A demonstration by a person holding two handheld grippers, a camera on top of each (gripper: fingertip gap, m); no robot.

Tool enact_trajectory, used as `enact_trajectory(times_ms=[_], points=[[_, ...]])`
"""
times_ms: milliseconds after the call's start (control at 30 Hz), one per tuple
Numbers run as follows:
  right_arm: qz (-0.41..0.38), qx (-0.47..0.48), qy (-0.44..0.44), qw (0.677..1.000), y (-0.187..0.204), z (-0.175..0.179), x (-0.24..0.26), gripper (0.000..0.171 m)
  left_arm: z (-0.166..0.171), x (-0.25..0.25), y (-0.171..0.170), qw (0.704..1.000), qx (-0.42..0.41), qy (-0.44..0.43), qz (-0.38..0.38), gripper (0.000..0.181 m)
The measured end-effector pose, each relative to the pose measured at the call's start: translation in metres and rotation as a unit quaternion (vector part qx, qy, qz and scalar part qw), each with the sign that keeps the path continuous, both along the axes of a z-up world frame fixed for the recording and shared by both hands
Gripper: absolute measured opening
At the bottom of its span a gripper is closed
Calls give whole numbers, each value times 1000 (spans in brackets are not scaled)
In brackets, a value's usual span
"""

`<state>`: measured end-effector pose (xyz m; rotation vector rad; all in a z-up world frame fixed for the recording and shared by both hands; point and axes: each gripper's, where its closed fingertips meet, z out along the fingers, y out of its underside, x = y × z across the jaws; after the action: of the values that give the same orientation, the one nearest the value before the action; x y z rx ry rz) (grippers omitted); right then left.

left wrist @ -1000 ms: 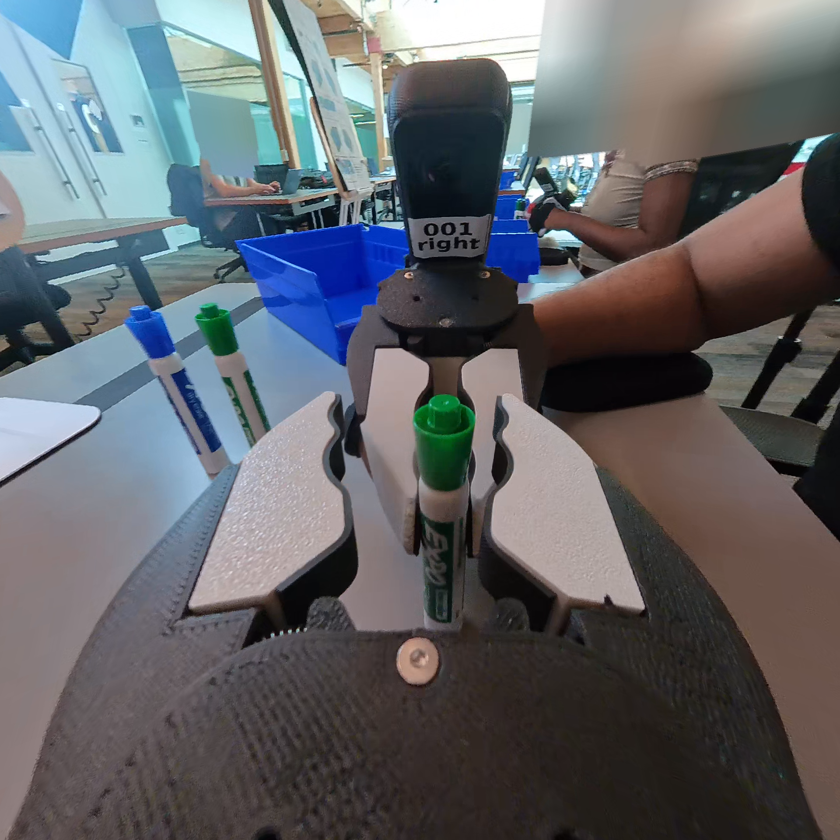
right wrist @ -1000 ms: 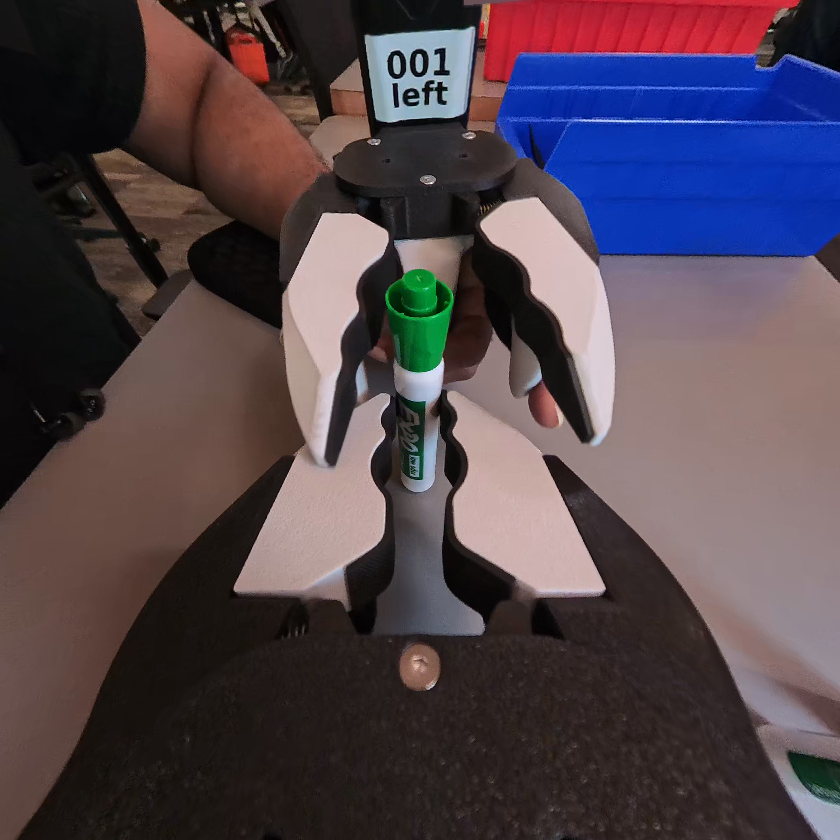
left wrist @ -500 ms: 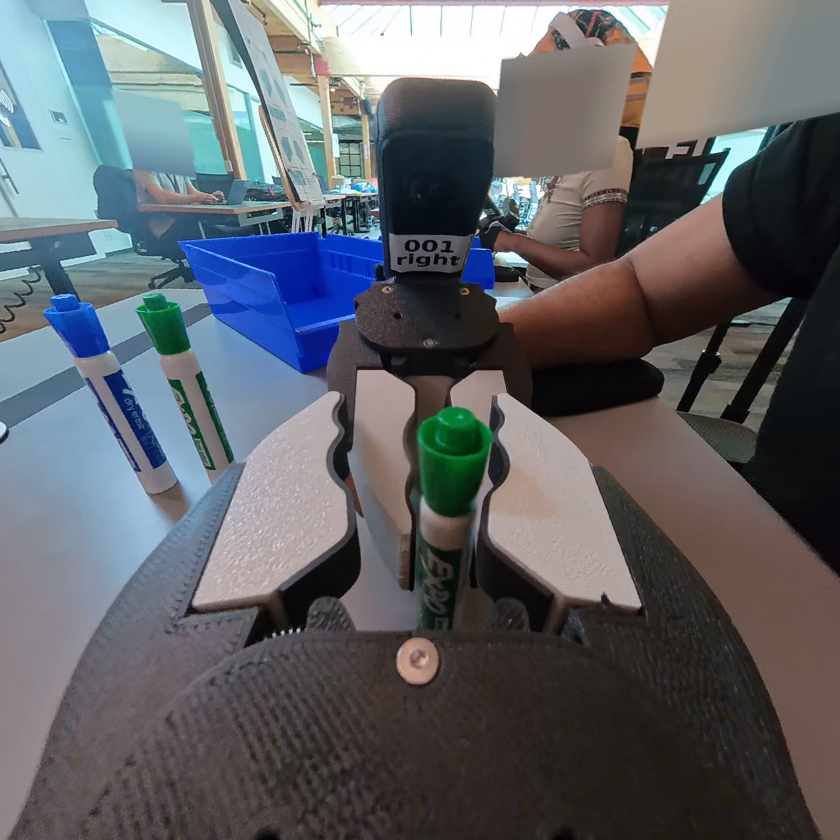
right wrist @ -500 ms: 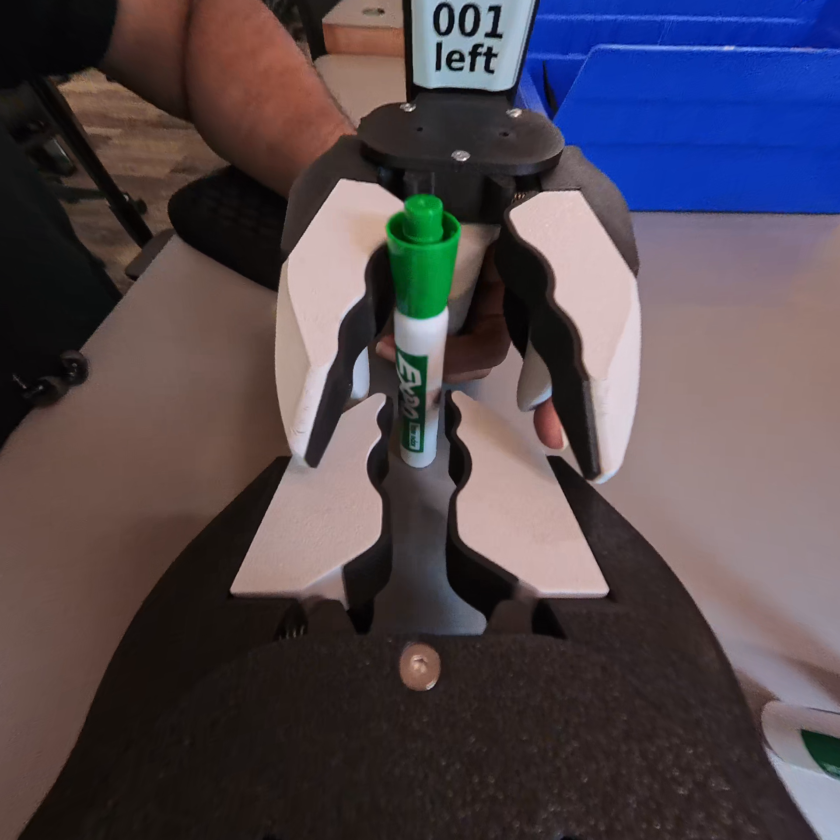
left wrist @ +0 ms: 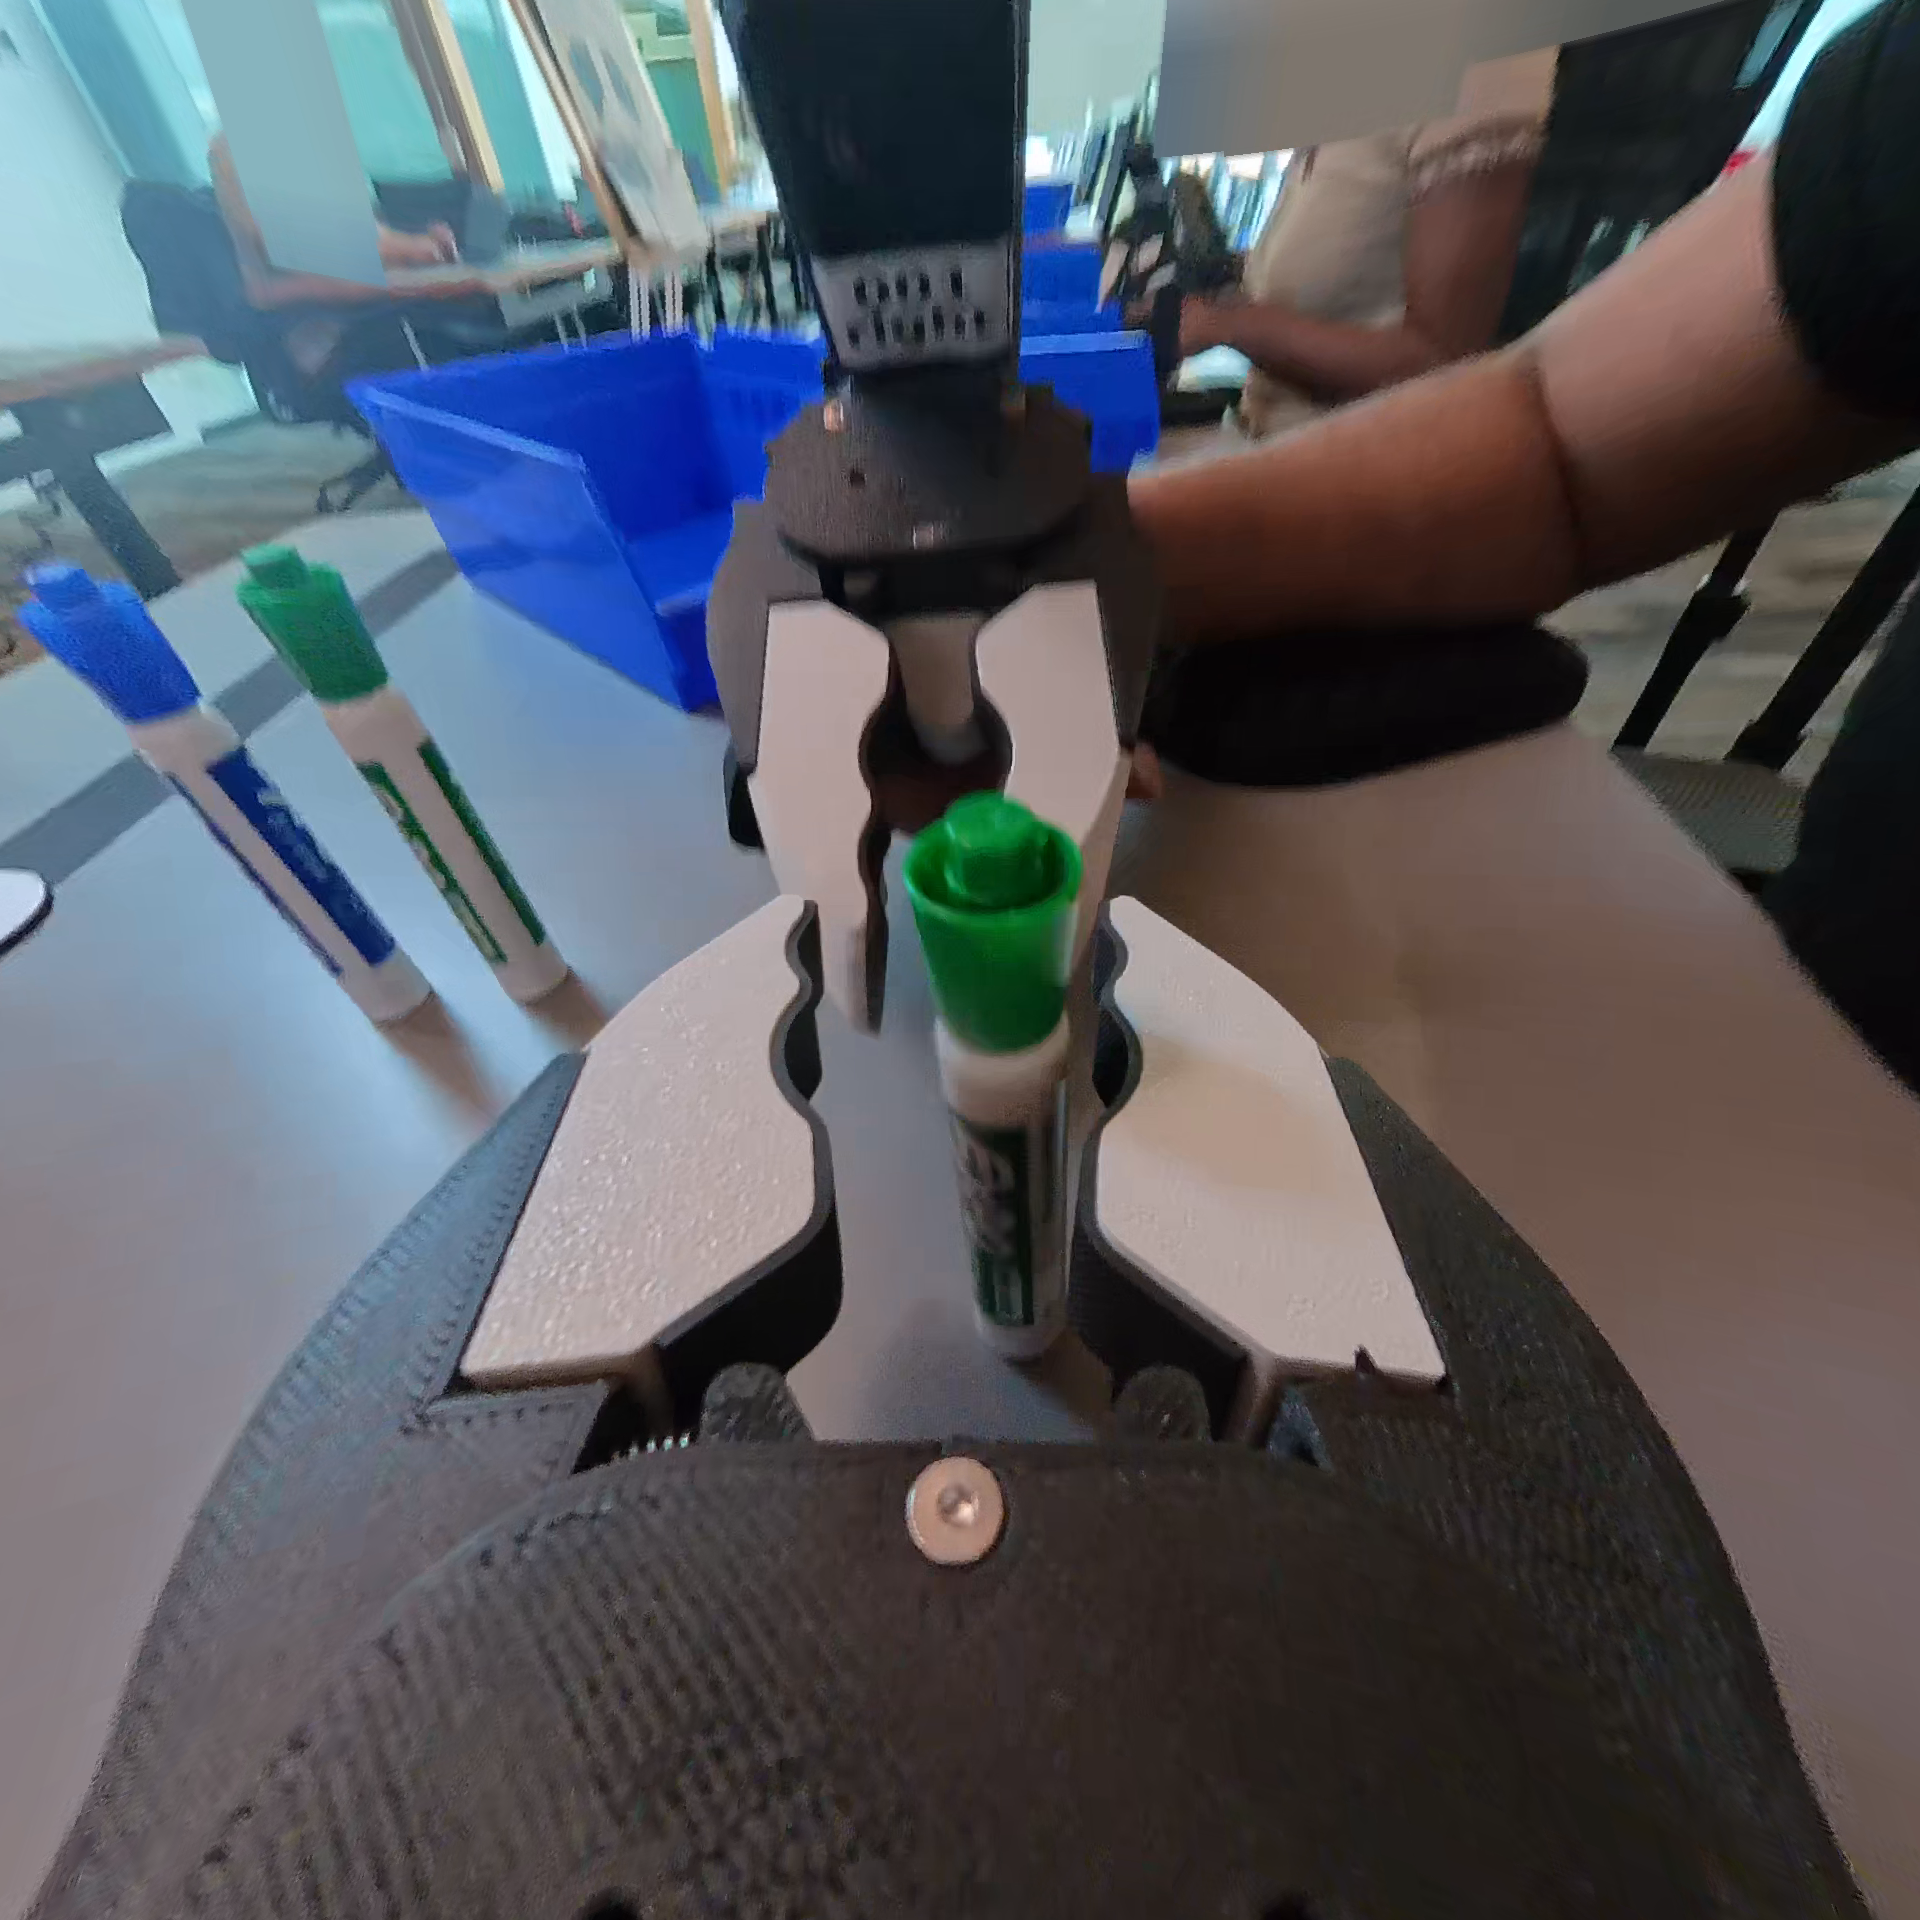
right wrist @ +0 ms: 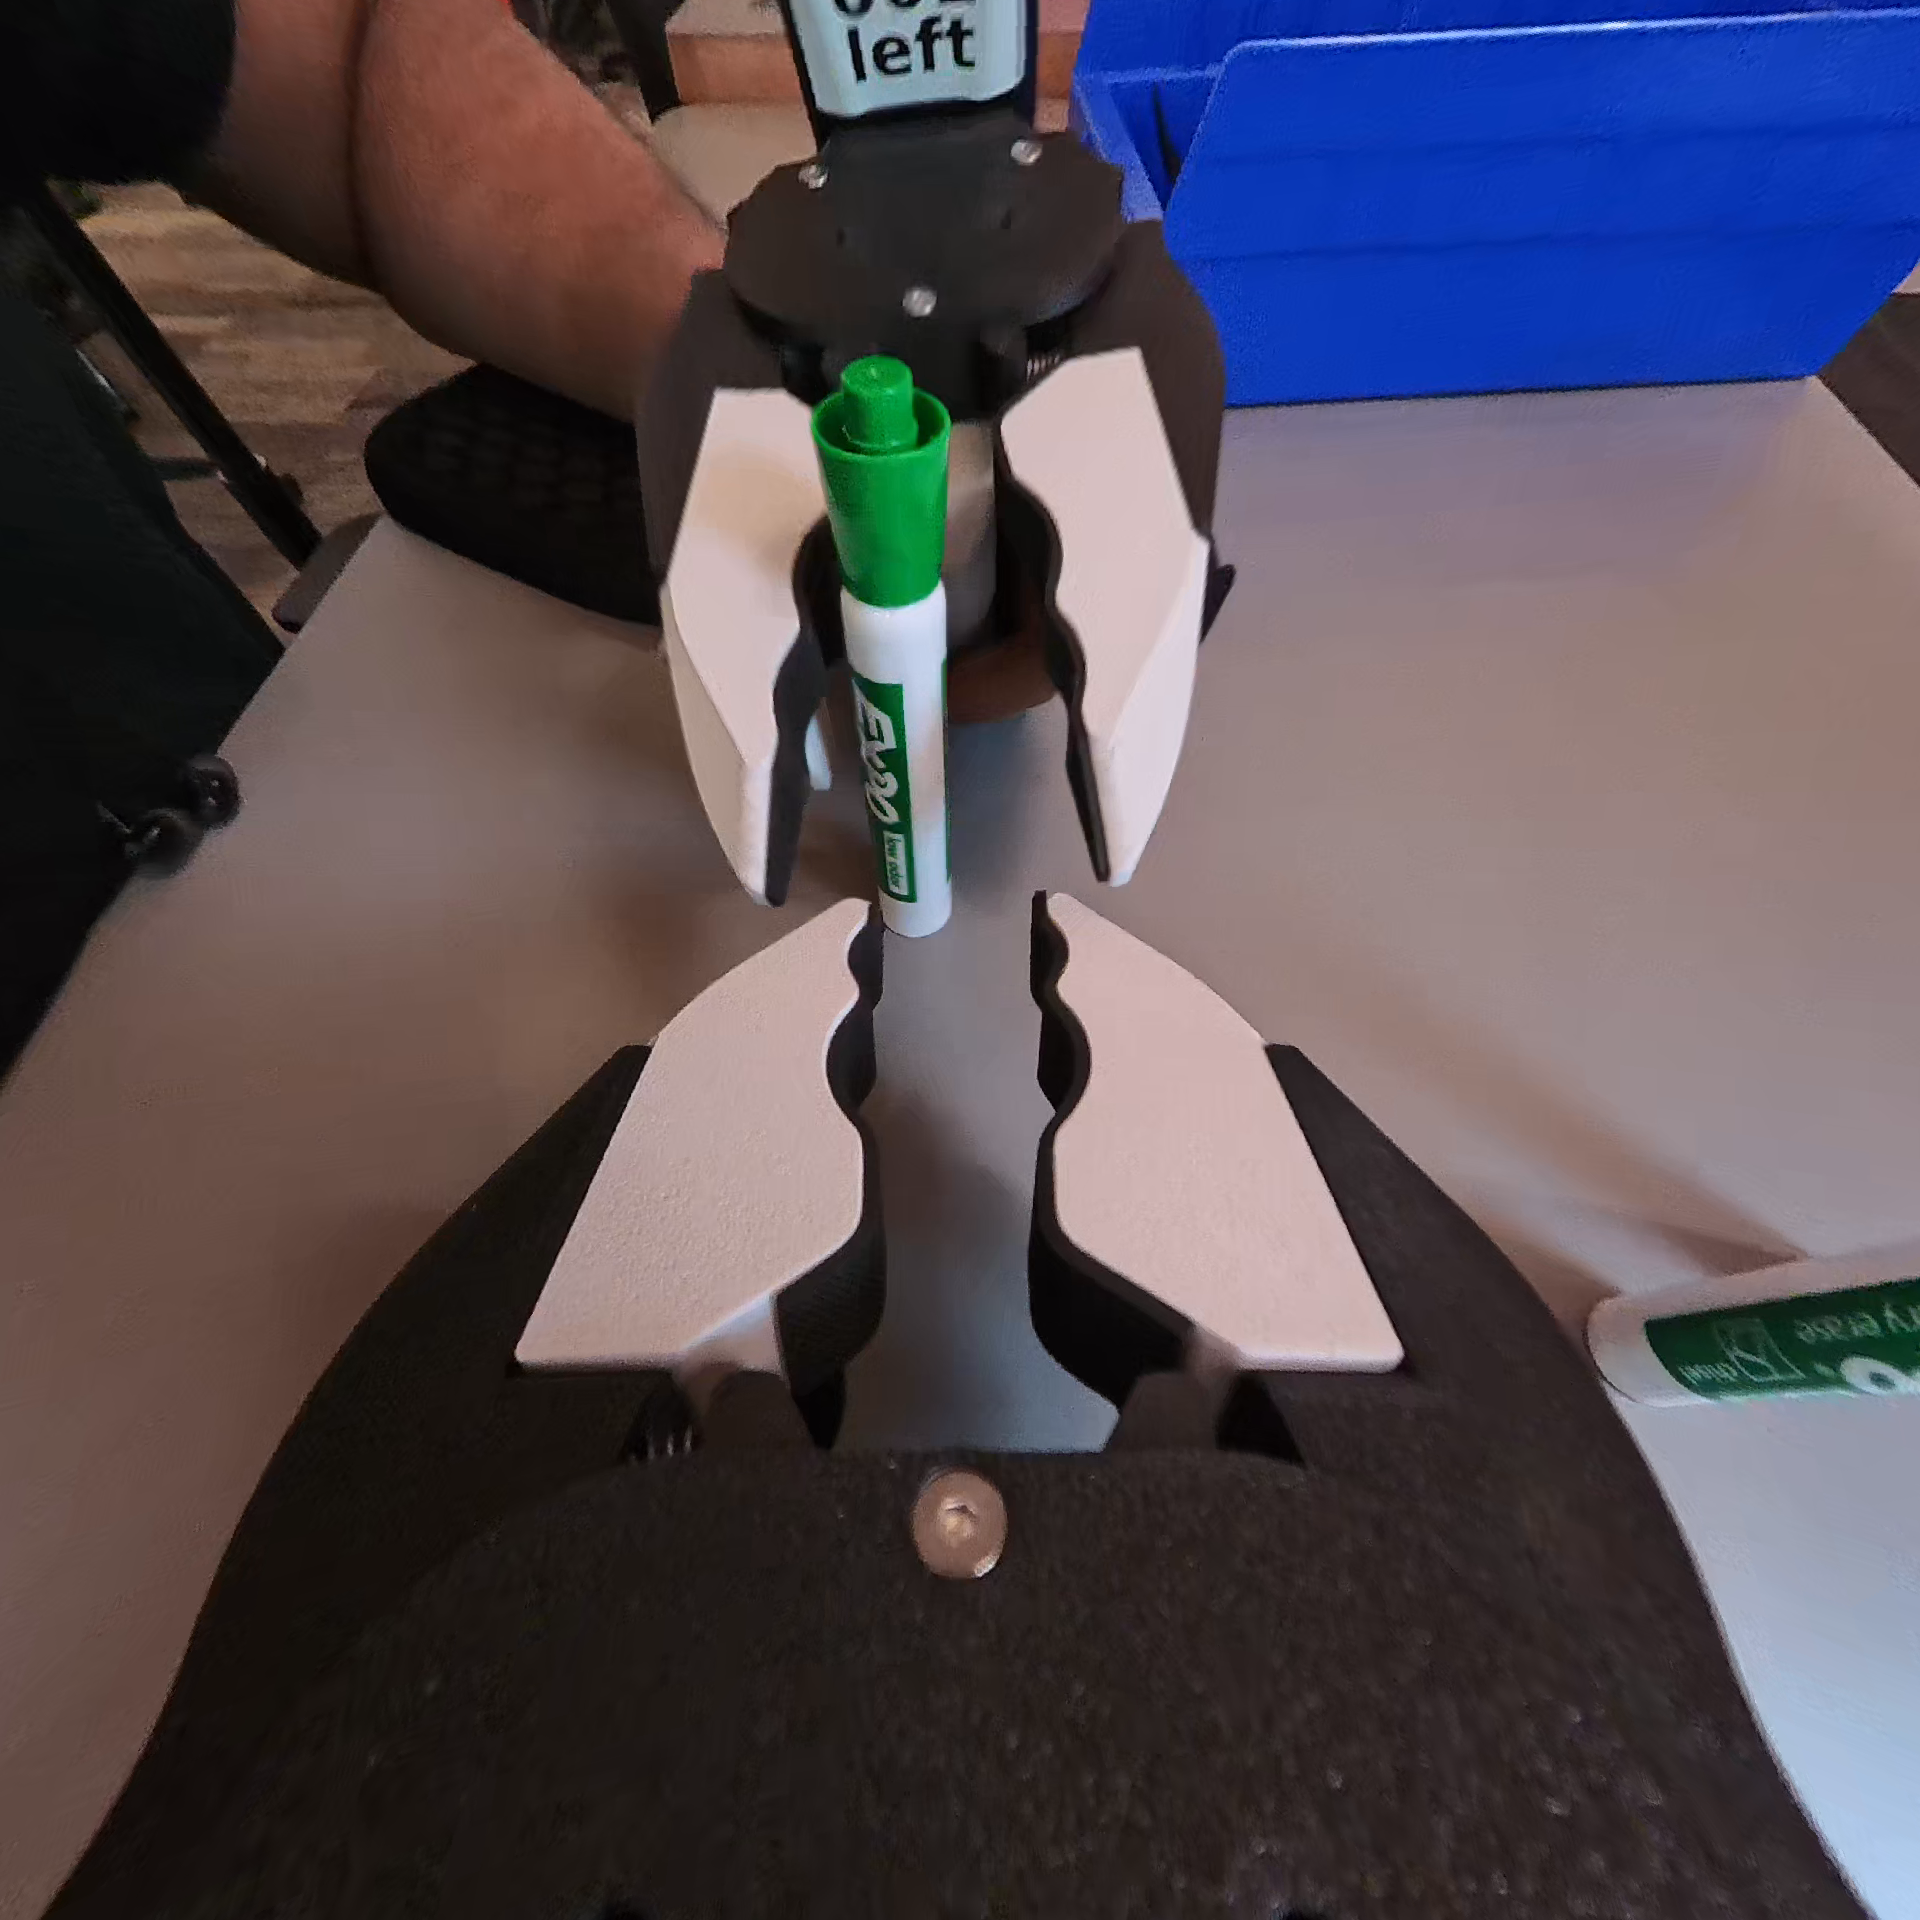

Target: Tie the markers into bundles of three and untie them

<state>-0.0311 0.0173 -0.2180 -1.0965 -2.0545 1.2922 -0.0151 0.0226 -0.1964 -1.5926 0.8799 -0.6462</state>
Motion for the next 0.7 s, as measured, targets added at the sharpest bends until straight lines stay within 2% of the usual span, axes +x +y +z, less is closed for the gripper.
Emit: enact_trajectory(times_ms=[200,367,533,700], points=[[3,1,-9,1000,0,-2,3,27,-13,0,-8,999,-36,30,-17,49],[3,3,-11,1000,1,0,5,30,-19,0,-13,995,-91,19,-32,57],[-11,3,-7,1000,12,7,9,32,-8,4,-5,998,-56,-6,-19,73],[-37,-6,16,999,30,25,13,33,-3,11,1,1000,-17,-6,-6,73]])
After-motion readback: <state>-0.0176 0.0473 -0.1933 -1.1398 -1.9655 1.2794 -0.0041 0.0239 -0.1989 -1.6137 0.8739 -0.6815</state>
